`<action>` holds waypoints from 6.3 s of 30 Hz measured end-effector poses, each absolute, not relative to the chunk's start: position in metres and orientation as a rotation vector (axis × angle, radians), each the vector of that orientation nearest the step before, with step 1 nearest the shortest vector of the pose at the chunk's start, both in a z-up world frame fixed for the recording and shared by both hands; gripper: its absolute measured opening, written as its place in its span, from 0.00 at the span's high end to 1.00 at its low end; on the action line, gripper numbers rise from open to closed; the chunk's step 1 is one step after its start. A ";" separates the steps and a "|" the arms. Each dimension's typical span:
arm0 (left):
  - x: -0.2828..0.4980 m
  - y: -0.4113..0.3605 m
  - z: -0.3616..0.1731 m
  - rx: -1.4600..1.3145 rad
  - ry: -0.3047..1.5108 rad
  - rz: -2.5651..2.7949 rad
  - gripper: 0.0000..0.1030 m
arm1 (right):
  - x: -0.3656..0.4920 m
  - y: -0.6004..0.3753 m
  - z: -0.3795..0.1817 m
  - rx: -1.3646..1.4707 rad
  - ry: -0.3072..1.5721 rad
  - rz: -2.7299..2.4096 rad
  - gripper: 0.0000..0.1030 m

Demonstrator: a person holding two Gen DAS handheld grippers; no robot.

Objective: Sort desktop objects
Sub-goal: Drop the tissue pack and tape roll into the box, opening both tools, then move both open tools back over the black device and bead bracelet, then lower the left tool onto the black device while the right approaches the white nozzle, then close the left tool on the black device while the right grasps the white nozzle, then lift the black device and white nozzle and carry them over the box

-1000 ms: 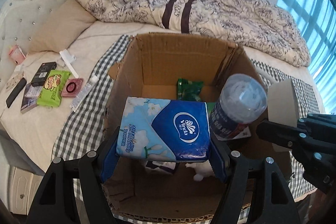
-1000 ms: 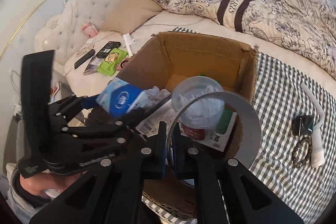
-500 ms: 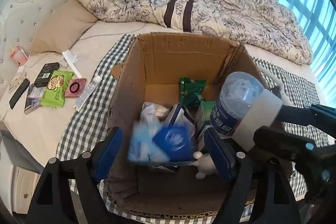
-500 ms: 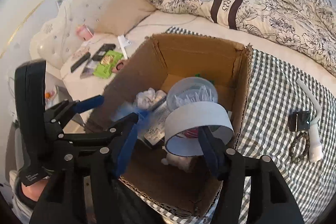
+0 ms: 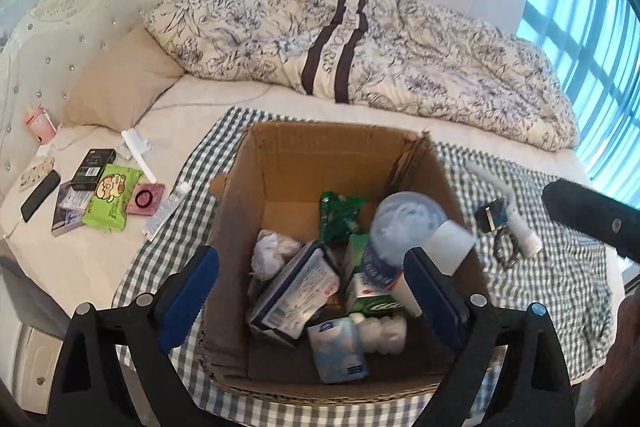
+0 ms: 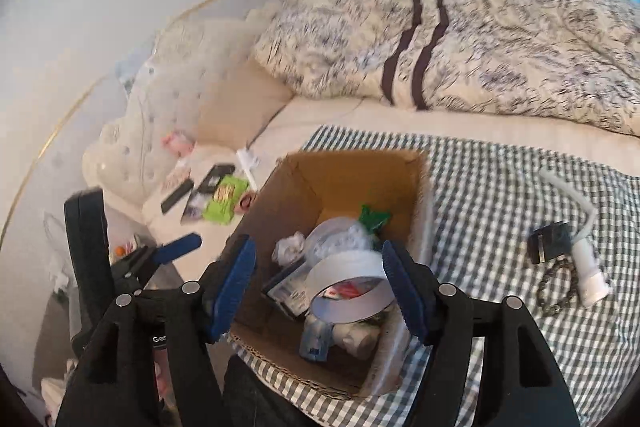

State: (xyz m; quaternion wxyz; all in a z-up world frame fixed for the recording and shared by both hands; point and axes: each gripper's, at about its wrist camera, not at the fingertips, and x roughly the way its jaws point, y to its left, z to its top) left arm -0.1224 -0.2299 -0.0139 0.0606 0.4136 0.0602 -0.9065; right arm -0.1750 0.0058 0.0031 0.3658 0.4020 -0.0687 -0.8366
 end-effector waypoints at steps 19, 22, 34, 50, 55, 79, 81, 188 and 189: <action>-0.141 -0.118 0.024 1.145 0.139 -2.935 0.04 | -0.171 0.167 0.039 0.921 -0.245 -2.398 0.19; -0.143 -0.099 0.029 1.123 0.112 -2.959 0.04 | -0.172 0.189 0.041 0.916 -0.254 -2.425 0.19; -0.156 -0.033 0.026 1.133 0.017 -2.999 0.04 | -0.171 0.253 0.035 0.911 -0.246 -2.540 0.19; -0.175 0.013 -0.014 1.133 -0.014 -3.010 0.04 | -0.186 0.283 -0.028 0.959 -0.111 -2.636 0.19; -0.188 0.020 -0.043 1.165 0.014 -2.994 0.04 | -0.192 0.284 -0.064 0.959 -0.034 -2.663 0.19; -0.279 0.036 -0.172 1.517 -0.059 -2.858 0.04 | -0.256 0.250 -0.164 1.151 0.047 -2.564 0.19; -0.285 0.037 -0.178 1.530 -0.050 -2.855 0.04 | -0.262 0.248 -0.168 1.169 0.054 -2.559 0.19; -0.148 0.002 -0.003 0.955 0.107 -3.092 0.53 | -0.163 0.233 -0.018 0.828 -0.018 -2.745 0.54; -0.143 -0.001 0.002 0.943 0.114 -3.093 0.53 | -0.159 0.232 -0.014 0.818 -0.021 -2.744 0.54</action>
